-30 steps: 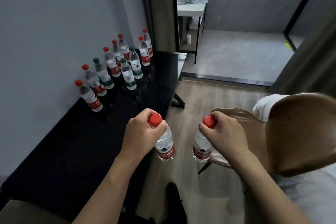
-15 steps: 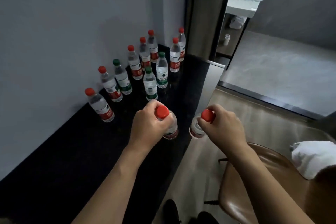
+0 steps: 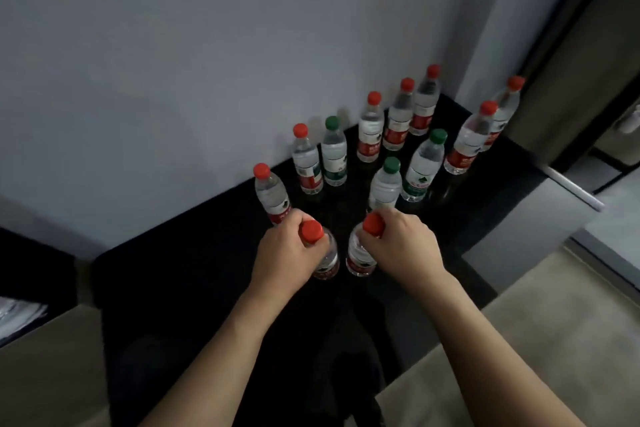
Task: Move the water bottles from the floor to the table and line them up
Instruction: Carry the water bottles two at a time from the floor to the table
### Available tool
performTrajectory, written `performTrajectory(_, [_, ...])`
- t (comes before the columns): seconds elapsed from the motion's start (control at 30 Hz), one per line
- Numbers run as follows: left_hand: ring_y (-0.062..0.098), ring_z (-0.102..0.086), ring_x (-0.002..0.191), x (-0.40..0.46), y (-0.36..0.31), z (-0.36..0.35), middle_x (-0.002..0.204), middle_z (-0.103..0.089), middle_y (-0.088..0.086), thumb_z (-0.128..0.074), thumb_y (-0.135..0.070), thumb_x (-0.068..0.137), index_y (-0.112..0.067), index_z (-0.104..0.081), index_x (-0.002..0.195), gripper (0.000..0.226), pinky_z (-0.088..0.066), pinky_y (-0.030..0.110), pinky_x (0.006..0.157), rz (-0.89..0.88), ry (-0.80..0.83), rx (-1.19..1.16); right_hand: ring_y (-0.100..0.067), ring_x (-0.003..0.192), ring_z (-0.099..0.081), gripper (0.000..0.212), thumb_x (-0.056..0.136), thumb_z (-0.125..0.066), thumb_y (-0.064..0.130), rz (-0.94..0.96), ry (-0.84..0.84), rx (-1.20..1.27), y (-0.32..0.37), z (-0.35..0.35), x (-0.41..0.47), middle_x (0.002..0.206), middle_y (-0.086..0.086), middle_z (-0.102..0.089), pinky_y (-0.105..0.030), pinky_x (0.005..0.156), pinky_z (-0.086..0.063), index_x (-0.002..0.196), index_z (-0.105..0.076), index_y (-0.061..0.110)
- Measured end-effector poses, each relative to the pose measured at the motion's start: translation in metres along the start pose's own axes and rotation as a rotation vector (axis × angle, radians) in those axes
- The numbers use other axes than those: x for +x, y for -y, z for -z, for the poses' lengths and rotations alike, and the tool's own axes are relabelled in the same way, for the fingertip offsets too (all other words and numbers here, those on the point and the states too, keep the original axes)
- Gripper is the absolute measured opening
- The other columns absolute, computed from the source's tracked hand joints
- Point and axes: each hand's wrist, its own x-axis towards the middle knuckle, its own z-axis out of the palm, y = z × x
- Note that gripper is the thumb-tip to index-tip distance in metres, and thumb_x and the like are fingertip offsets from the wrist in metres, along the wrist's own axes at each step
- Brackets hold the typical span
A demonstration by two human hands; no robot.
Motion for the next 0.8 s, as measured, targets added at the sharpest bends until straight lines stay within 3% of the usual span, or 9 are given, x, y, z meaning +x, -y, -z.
performTrajectory(0.37, [-0.005,-0.063,0.073,0.015,0.052,-0.014,0.078,-0.064,-0.017,-0.070,-0.045,0.080,-0.036,-0.054,0.090,0.021,-0.056,0.024,0.065,0.218,-0.003,0.096,-0.022,0.076,-0.061,0.028,0.084,-0.057,0.048,0.107,0.188,0.002,0.009,-0.049,0.066,0.081,0.005,-0.063,-0.031,0.061,-0.041,0.100,-0.056,0.025])
performTrajectory(0.53, [-0.007,-0.063,0.077,0.015,0.061,-0.012,0.082,-0.063,-0.017,-0.068,-0.043,0.085,-0.039,-0.054,0.096,0.018,-0.051,0.016,0.065,0.252,-0.047,0.086,-0.021,0.078,-0.062,0.027,0.086,-0.057,0.046,0.093,0.237,-0.003,0.018,-0.049,0.073,0.085,0.003,-0.064,-0.035,0.065,-0.051,0.103,-0.055,0.025])
performTrajectory(0.67, [-0.005,-0.063,0.085,0.017,0.057,-0.008,0.093,-0.064,-0.019,-0.068,-0.043,0.087,-0.040,-0.055,0.106,0.023,-0.051,0.017,0.072,0.255,0.030,0.110,-0.020,0.074,-0.058,0.026,0.086,-0.055,0.044,0.083,0.315,-0.071,0.025,-0.043,0.073,0.081,0.004,-0.060,-0.031,0.060,-0.044,0.101,-0.054,0.023])
performTrajectory(0.8, [-0.002,-0.060,0.090,0.007,0.059,0.007,0.106,-0.063,-0.015,-0.068,-0.039,0.089,-0.035,-0.052,0.127,0.041,-0.046,0.015,0.073,0.270,0.027,0.216,-0.030,0.104,-0.057,0.047,0.087,-0.055,0.043,0.115,0.299,-0.173,0.036,-0.031,0.069,0.115,-0.008,-0.057,-0.040,0.082,-0.049,0.126,-0.048,0.018])
